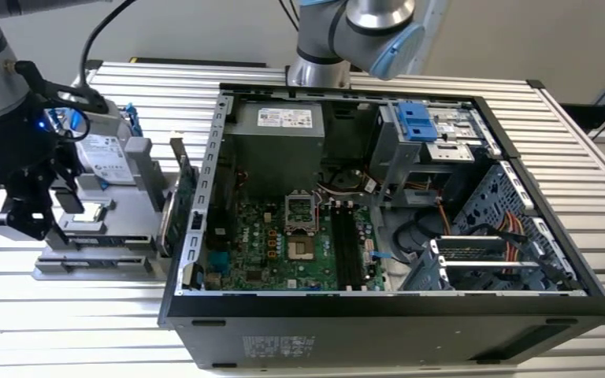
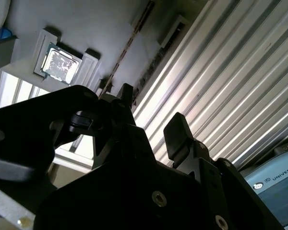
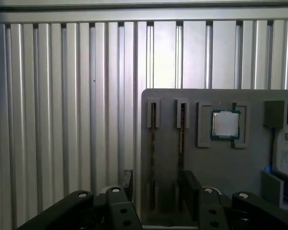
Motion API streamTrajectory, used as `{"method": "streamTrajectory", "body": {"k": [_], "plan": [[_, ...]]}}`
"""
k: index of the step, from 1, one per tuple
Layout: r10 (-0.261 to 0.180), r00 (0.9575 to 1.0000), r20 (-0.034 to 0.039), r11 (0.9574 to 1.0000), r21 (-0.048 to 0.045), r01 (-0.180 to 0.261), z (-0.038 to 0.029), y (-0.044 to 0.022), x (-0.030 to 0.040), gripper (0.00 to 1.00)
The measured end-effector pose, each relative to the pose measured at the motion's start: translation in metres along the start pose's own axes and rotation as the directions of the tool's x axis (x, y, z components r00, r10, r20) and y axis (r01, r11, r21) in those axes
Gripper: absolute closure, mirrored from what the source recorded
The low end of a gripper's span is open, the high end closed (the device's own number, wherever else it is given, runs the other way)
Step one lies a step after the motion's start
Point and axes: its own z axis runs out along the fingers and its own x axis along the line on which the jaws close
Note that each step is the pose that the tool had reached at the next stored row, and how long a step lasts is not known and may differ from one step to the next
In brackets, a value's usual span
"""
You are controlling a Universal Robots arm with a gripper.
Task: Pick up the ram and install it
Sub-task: 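Pick up the ram and move it above insertion slot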
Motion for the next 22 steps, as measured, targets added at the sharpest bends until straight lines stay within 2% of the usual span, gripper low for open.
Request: {"method": "streamTrajectory", "body": {"k": [14,22], "plan": [[0.000,1.0000,0.0011,1.0000,0.0007,0.000,0.0096,-0.0001,-0.0005,0.00],[0.000,0.9999,0.0161,1.0000,0.0018,0.000,0.0148,-0.0002,-0.0008,0.00]]}}
